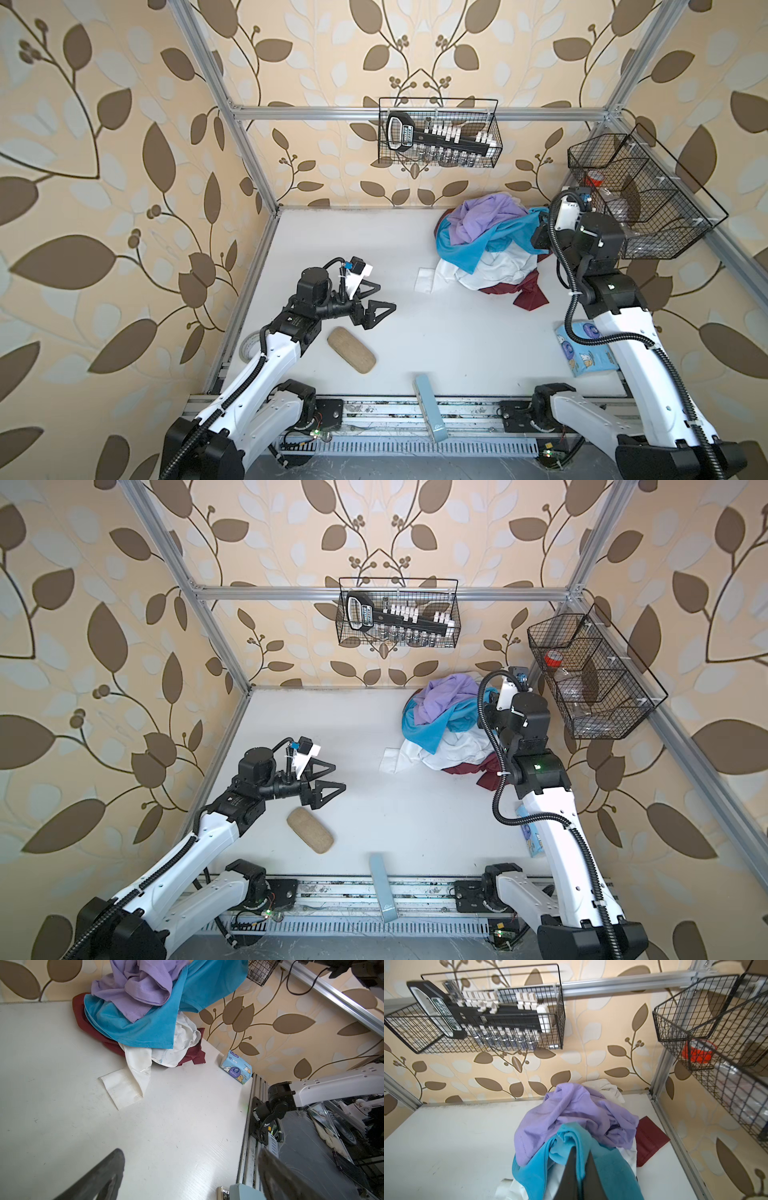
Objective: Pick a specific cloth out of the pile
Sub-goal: 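Grasp the turquoise shirt with the right gripper and lift it, then lift the turquoise shirt high above the pile with the right gripper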
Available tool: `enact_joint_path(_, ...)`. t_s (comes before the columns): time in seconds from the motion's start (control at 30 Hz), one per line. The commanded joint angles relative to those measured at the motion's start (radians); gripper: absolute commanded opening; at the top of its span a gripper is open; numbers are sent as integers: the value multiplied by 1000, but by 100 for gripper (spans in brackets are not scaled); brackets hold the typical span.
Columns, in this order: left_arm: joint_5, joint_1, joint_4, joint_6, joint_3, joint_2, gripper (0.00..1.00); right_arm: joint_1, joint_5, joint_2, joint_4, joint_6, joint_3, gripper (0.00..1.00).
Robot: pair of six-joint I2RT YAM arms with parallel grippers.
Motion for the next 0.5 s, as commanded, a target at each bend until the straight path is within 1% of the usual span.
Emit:
enact_joint_path(0.0,-16,-14,-3,26,38,-27,99,3,6,-16,29,-18,85,0)
enact_joint_path(0.3,-26,-23,-9,35,36,-34,99,3,-12,6,29,-23,219,0)
enact_joint_path(0.47,-28,-23,-14,37,38,-34,99,4,-20,15,42,-22,255,0)
